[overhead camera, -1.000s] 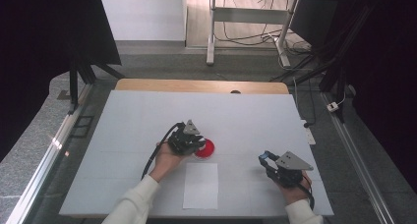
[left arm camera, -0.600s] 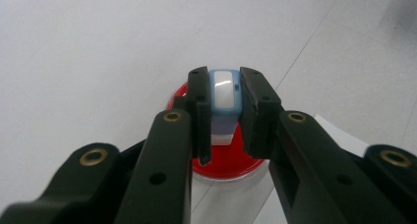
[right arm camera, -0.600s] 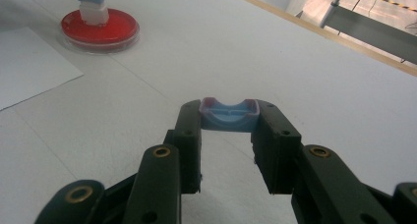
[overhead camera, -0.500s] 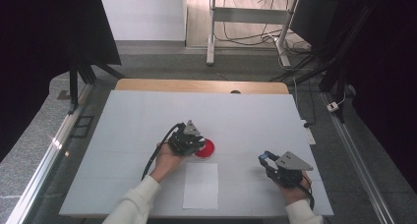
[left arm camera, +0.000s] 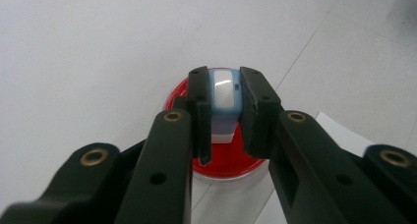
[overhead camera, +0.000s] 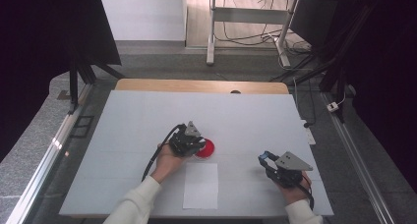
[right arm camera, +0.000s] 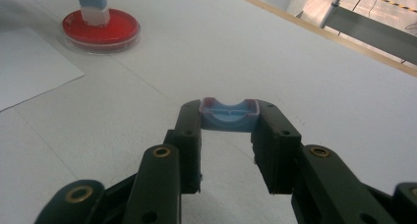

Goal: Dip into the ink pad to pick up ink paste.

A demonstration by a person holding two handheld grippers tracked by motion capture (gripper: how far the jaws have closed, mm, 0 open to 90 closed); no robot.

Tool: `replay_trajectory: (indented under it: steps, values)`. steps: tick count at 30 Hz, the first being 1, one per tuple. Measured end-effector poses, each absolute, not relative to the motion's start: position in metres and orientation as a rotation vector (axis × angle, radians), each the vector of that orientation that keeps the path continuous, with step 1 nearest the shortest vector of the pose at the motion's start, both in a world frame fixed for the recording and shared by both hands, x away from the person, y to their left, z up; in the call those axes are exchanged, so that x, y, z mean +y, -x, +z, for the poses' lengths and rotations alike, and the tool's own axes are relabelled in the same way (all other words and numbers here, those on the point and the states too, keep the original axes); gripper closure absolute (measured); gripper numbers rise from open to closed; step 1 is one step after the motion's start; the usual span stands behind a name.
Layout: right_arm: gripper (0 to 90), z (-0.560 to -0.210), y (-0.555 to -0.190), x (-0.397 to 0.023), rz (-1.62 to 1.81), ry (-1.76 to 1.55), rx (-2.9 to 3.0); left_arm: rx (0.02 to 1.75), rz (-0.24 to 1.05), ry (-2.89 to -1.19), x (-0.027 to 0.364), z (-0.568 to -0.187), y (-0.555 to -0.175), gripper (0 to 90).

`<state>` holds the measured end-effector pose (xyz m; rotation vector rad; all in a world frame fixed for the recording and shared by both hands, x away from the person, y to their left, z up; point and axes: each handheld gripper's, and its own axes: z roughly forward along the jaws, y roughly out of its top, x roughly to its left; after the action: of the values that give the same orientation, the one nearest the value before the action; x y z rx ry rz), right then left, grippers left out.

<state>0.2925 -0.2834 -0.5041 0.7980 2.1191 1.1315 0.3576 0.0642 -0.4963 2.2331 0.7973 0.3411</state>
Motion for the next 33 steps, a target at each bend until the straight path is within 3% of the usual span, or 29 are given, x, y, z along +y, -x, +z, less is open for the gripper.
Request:
replay_trajectory:
  steps: [33]
  values:
    - [65.4,-0.5042,-0.2921,-0.2831,1.133,-0.796,2.119,0.775,0.396,-2.235,0.0623,-0.4989,-0.3513,76.1]
